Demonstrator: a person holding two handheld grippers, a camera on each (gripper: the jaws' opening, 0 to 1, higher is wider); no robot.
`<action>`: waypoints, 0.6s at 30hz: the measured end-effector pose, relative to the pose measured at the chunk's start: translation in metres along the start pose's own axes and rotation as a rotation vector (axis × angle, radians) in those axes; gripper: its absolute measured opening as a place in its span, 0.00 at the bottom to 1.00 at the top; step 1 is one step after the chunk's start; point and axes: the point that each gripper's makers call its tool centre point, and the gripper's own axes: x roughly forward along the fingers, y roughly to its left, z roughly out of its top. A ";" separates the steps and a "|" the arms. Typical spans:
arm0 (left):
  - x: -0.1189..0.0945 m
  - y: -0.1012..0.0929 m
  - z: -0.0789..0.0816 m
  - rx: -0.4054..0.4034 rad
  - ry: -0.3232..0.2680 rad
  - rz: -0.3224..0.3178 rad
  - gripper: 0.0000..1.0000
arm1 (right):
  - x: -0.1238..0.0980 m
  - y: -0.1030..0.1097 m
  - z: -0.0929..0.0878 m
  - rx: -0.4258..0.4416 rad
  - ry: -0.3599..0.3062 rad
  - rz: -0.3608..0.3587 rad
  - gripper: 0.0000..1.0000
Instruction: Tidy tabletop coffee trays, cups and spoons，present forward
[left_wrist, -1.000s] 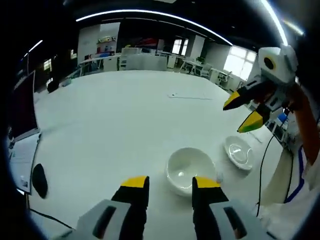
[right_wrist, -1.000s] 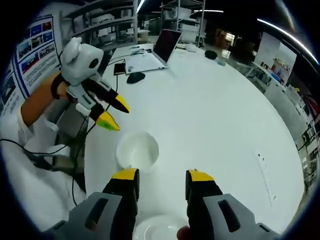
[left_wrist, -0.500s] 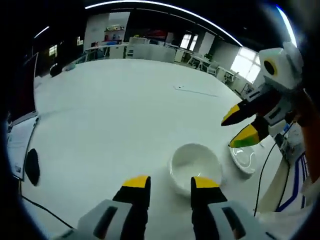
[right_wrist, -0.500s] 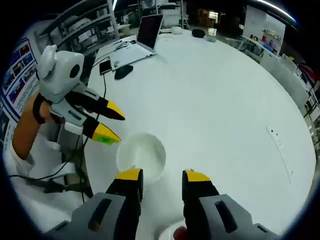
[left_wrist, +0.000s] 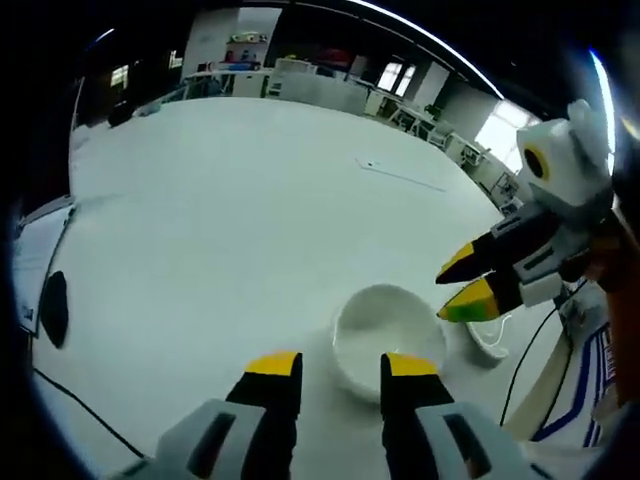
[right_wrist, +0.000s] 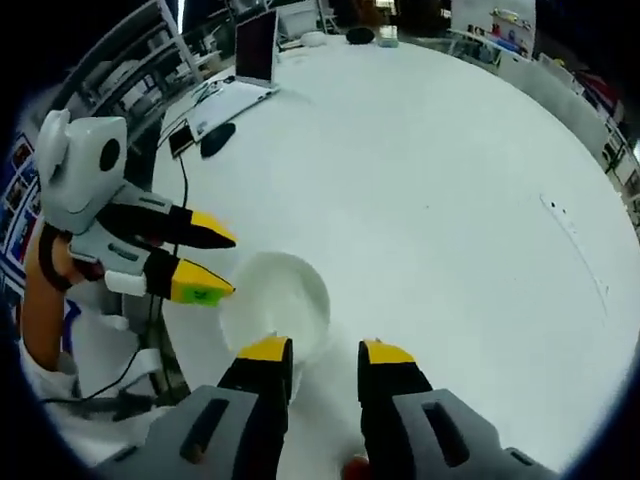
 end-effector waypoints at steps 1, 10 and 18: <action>0.001 -0.002 -0.002 -0.011 0.008 -0.003 0.33 | 0.001 0.004 -0.004 0.011 0.005 0.000 0.27; 0.012 0.010 0.007 -0.058 0.064 0.071 0.34 | 0.014 -0.003 -0.001 0.089 0.026 -0.025 0.26; 0.015 0.019 0.005 -0.055 0.110 0.158 0.34 | 0.018 -0.010 0.000 0.140 0.034 -0.062 0.23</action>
